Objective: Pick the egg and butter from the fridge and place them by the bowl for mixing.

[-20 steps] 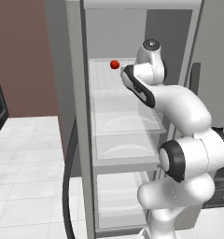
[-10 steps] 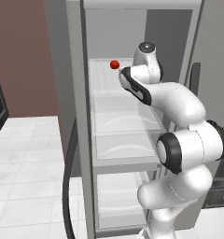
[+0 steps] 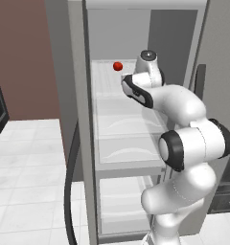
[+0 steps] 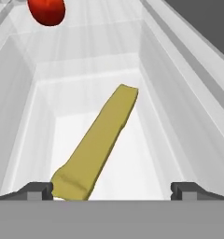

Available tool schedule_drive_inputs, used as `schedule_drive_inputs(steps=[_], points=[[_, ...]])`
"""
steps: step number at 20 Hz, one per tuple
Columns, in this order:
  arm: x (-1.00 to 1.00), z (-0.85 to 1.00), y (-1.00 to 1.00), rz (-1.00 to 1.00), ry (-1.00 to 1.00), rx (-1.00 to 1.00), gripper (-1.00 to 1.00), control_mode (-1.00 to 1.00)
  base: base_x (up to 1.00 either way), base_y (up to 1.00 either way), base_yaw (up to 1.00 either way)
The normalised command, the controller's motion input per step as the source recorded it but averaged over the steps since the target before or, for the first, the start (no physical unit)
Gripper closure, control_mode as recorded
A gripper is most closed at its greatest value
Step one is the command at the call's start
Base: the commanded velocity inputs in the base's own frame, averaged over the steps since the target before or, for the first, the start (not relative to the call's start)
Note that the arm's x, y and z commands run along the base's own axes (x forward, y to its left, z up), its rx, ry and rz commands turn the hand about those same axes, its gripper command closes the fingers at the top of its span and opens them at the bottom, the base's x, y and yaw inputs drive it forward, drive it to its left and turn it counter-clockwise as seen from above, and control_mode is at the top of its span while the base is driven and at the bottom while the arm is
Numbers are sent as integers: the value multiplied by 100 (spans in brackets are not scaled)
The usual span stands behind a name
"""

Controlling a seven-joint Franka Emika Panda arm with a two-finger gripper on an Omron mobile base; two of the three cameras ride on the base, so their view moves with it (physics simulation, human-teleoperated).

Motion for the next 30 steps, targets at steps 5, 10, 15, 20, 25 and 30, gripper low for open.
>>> schedule_drive_inputs(steps=[5, 10, 15, 20, 25, 30], points=[[26, -2, -3, 0, 0, 0, -100, -100, 0, 0, 0], [21, 3, -3, 0, 0, 0, -100, -100, 0, 0, 0], [8, 13, 0, -2, 0, 0, -100, -100, 0, 0, 0], [1, 17, 0, -7, 0, 0, -100, -100, 0, 0, 0], [23, 2, 0, -8, 0, 0, -100, -100, 0, 0, 0], [37, -12, 0, -4, 0, 1, -100, -100, 0, 0, 0]])
